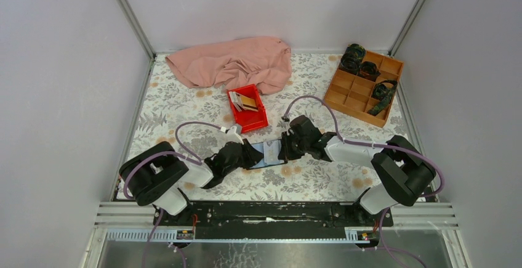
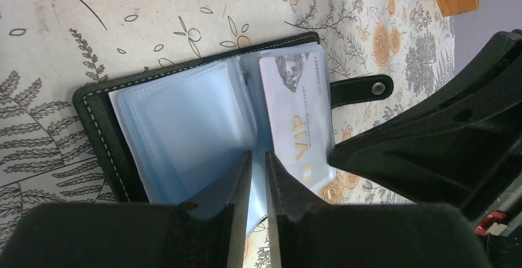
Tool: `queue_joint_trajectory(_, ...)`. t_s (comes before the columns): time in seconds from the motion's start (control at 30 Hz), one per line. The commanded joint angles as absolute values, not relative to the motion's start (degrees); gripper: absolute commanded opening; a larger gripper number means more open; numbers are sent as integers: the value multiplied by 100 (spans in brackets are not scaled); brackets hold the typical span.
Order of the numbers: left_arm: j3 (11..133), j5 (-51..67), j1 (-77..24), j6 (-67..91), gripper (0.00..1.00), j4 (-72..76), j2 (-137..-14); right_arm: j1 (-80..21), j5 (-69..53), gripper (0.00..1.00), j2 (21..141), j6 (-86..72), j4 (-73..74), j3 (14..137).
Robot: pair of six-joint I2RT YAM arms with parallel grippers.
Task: Take the credit cards out of the card holder
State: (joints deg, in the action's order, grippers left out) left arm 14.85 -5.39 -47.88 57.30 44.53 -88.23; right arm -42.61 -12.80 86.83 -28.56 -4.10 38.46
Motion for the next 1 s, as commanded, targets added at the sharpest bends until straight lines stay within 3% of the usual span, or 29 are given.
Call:
queue_joint_trajectory(0.0, 1361, -515, -4783, 5645, 22, 4298, -8823, -4489, -1250, 6, 8449, -2811, -481, 4249)
queue_joint_trajectory(0.5, 992, -57, -4764, 5694, 24, 5198, -8520, -4535, -1016, 0, 8579, -2787, -463, 4248)
queue_joint_trajectory(0.8, 789, -202, -4721, 5675, 44, 4946, -7754, -4533, -1015, 0, 8913, -2821, -697, 4142)
queue_joint_trajectory(0.97, 744, -131, -4696, 5665, 48, 5188, -7619, -4532, -1057, 0, 8947, -2830, -746, 4144)
